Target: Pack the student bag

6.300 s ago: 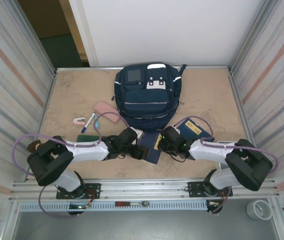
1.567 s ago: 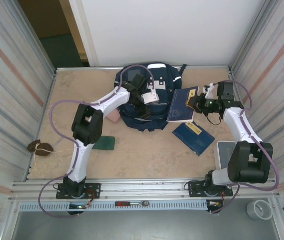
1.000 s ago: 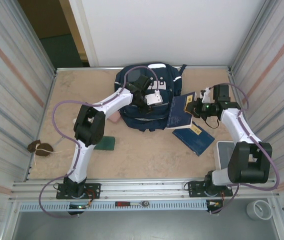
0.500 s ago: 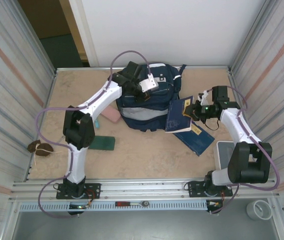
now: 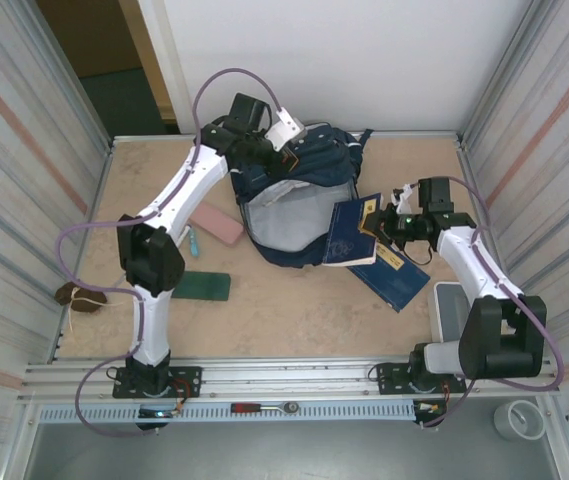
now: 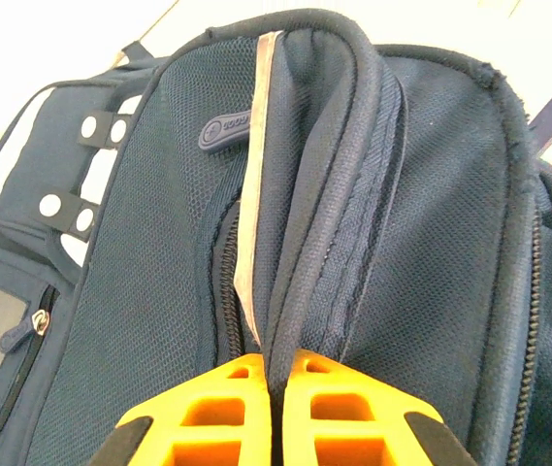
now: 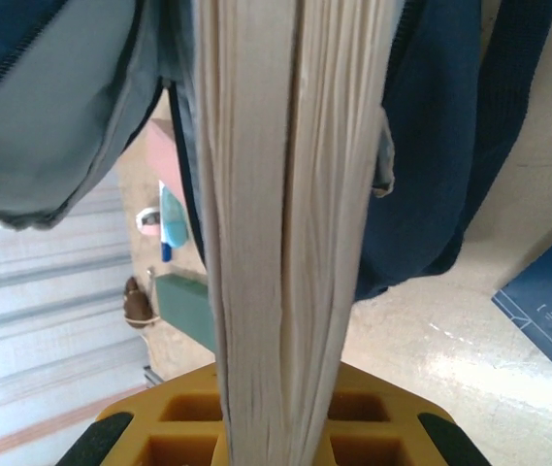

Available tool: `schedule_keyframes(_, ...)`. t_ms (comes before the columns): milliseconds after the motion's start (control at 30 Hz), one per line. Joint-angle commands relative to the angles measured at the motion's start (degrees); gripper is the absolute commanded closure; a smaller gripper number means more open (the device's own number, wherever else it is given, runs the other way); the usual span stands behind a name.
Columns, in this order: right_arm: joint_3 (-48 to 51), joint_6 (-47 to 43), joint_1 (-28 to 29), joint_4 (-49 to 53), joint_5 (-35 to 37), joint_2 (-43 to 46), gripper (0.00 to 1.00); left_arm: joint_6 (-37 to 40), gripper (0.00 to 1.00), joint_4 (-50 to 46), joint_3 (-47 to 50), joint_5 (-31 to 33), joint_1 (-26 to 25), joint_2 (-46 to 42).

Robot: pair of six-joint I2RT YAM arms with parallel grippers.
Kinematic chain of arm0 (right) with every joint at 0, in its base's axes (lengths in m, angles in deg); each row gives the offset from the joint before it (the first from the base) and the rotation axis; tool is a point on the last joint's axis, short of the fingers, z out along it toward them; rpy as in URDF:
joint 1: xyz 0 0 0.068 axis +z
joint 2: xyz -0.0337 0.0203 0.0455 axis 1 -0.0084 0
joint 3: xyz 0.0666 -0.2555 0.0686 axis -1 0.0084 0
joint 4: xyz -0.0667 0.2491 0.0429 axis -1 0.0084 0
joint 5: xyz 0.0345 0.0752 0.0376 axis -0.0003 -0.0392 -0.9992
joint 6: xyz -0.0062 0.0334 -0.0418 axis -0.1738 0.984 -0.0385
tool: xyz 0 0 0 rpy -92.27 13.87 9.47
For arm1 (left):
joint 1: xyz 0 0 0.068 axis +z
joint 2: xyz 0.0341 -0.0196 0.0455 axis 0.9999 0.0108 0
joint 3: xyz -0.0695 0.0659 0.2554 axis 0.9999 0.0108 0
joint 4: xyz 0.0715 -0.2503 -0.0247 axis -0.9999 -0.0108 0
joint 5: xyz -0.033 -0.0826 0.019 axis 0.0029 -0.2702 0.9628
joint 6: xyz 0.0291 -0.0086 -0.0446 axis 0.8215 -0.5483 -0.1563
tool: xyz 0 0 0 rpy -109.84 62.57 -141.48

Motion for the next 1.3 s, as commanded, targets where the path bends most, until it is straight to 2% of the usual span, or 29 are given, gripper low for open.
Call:
schedule_keyframes(0,1.62,6.49,3.23,-12.50,1.56,-1.18,0.97,-5.27,1.00,6.74,-2.31,-6.95,0.23,-1.59)
schedule_keyframes(133,-0.52,14.37,9.91,-27.18,5.26,-8.93,0.98,-8.49,1.00,8.74,-3.79,-9.28,0.74,-0.07)
schedule_keyframes(267,-4.38,19.33,15.58,-34.30,15.82,-15.86,0.98,-10.21,1.00,8.47,-5.08,-12.86,1.75,0.61)
schedule_keyframes(333,-4.94,23.02,16.75,-41.15,18.59,-19.23,0.98,-11.02,1.00,8.25,-5.65,-14.93,2.57,0.77)
schedule_keyframes(500,-5.75,29.28,19.79,-53.95,32.22,-25.49,0.98,-13.92,1.00,8.68,-6.55,-19.13,3.82,0.77)
schedule_keyframes(633,-8.87,34.12,21.04,-57.71,42.89,-30.50,0.95,-13.85,1.00,8.69,-6.46,-20.80,3.93,2.51)
schedule_keyframes(800,-16.49,34.30,22.23,-63.21,50.66,-39.10,0.87,-14.70,1.00,9.60,-6.46,-22.60,4.28,3.25)
schedule_keyframes(867,-20.84,33.54,22.32,-62.87,49.70,-42.54,0.76,-15.40,1.00,10.08,-6.46,-22.98,4.46,3.82)
schedule_keyframes(933,-23.15,31.91,22.34,-58.89,47.48,-43.30,0.59,-16.52,1.00,11.23,-6.22,-23.50,4.91,4.34)
schedule_keyframes(1033,-18.34,25.93,21.74,-55.67,45.26,-38.01,0.45,-18.25,1.00,12.69,-6.24,-23.82,5.81,5.08)
schedule_keyframes(1133,-11.14,21.75,20.60,-51.33,41.42,-29.53,0.39,-18.99,1.00,13.85,-6.45,-23.69,6.71,5.59)
schedule_keyframes(1267,-1.19,16.95,18.99,-43.18,37.67,-16.53,0.38,-19.21,1.00,14.57,-5.77,-23.68,7.33,6.00)
